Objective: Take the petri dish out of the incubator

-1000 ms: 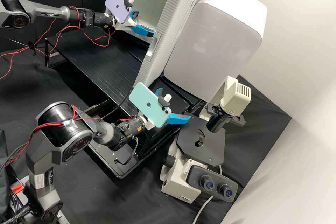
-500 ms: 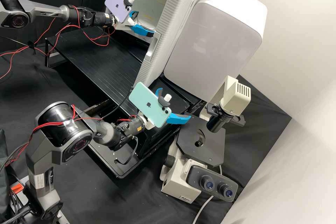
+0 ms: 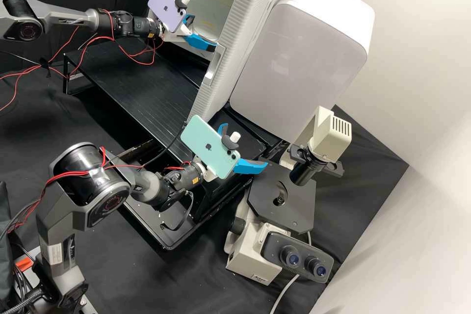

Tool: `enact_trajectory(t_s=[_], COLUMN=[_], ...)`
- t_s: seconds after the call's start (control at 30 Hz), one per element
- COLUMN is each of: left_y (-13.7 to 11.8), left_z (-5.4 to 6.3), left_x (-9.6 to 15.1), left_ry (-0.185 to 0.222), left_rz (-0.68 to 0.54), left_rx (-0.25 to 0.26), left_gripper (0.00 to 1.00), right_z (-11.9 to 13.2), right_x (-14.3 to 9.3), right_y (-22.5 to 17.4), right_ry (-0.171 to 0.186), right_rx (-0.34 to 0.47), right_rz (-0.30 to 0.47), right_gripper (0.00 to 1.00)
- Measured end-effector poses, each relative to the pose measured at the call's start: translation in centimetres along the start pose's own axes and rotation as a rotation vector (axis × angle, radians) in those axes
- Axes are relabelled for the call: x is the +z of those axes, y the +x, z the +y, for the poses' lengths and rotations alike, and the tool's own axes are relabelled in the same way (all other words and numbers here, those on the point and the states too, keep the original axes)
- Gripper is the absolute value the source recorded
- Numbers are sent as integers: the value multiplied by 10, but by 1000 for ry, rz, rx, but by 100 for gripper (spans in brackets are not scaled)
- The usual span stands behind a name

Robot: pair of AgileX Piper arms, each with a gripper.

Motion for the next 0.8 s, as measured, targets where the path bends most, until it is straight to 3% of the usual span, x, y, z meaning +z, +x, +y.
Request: enact_trajectory(t_s=[0.23,0.8], left_y=[3,3], left_z=[-1,0], left_x=[1,1], left_ry=[19,21], left_rz=[-2,-1], left_rx=[7,10], left_gripper=[0,0], right_z=[0,0], right_x=[0,0], right_y=[0,0], right_ry=[0,0], right_rx=[0,0], right_rz=[0,0], right_gripper=[100,100])
